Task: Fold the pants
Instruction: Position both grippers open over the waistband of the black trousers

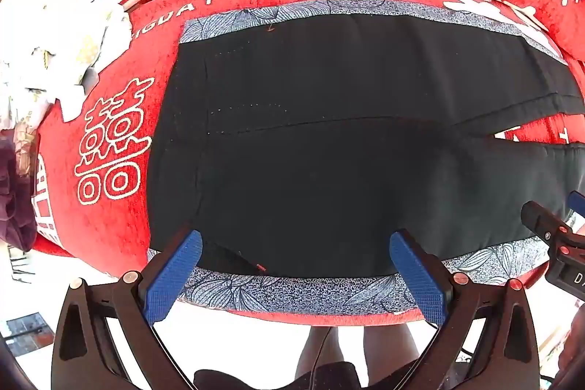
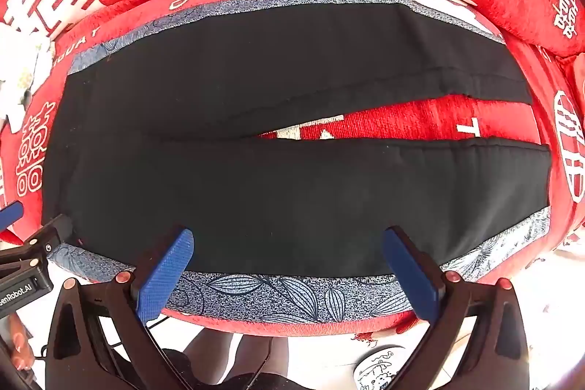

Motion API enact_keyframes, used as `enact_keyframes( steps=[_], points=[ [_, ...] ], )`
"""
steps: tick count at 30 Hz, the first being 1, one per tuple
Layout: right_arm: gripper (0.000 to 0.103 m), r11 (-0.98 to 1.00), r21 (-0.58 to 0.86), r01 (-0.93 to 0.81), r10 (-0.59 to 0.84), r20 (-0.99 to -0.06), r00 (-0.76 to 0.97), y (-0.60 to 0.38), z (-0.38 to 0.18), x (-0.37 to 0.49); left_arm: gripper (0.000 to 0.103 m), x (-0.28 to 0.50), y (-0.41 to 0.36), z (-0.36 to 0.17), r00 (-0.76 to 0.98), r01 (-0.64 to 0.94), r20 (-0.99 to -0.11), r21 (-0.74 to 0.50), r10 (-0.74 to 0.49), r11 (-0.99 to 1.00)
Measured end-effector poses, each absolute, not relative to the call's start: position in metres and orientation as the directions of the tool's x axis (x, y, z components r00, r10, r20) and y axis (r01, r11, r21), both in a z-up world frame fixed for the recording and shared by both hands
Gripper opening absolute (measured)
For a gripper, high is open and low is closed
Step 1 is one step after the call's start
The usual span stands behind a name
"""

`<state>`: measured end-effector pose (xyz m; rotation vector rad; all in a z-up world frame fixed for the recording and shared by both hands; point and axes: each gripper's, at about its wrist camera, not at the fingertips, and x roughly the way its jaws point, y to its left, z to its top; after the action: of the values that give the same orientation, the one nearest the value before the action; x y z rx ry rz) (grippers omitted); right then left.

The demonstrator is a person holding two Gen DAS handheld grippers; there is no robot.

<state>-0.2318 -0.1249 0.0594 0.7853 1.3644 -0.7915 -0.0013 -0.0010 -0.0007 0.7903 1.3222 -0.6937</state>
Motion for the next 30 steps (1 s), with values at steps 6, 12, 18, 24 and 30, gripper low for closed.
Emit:
enact_keyframes(
  steps=[6, 12, 18, 24, 30],
  points=[
    [0.103, 0.523, 0.02, 0.852, -0.028, -0.999, 0.041, -0.124, 0.059, -0.227, 0.103, 0.001, -0.002, -0.002, 0.121, 0.815, -0.993, 0.101, 0.002, 0.57],
    [0.103, 0.523, 0.032, 0.851, -0.028, -0.998, 0.055, -0.123, 0.055, -0.226, 0.103, 0.0, -0.001, 0.0, 0.13, 0.814, -0.991, 0.109, 0.005, 0.571],
    [0.103, 0.527, 0.019, 0.85, -0.035, -0.998, 0.044, -0.123, 0.058, -0.222, 0.103, 0.004, 0.001, -0.006, 0.12, 0.818, -0.993, 0.106, 0.012, 0.565],
    [0.103, 0.524, 0.019, 0.852, -0.026, -0.999, 0.038, -0.123, 0.057, -0.222, 0.103, 0.007, 0.004, -0.008, 0.123, 0.817, -0.992, 0.117, 0.027, 0.565],
    [0.103, 0.523, 0.02, 0.852, -0.019, -0.999, 0.036, -0.121, 0.056, -0.22, 0.103, 0.009, 0.008, -0.009, 0.124, 0.815, -0.991, 0.126, 0.043, 0.566]
  ],
)
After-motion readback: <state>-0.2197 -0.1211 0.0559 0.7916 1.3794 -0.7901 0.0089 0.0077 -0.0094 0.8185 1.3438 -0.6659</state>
